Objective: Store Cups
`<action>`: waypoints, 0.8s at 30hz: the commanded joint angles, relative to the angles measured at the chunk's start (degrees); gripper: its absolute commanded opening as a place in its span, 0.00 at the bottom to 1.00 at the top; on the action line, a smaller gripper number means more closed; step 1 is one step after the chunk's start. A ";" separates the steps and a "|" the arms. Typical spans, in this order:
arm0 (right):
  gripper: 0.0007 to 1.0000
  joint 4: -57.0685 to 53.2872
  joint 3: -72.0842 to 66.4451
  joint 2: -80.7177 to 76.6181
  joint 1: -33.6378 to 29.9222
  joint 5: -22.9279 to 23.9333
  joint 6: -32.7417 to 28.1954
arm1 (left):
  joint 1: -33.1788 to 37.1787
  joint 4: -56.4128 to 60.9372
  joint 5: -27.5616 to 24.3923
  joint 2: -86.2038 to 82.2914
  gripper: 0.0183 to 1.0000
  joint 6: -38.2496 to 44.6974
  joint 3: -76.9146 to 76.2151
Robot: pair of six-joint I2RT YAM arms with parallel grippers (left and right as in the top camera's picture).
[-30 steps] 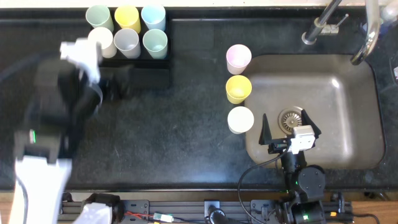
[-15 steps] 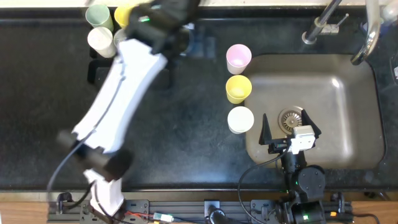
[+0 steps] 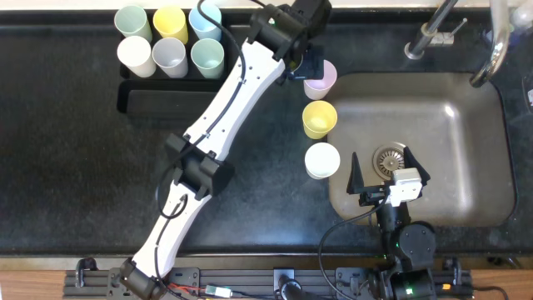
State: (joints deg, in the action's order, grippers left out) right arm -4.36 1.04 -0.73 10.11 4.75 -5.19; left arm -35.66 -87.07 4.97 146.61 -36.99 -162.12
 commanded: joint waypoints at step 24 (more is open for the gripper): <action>1.00 0.28 -0.76 0.52 -0.39 0.17 -0.17 | -0.46 4.44 -4.81 10.73 0.02 1.73 -9.38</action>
State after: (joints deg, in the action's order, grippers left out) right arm -4.38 1.04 -0.73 10.11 4.73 -5.17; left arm -35.66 -82.91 0.82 158.45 -37.21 -169.99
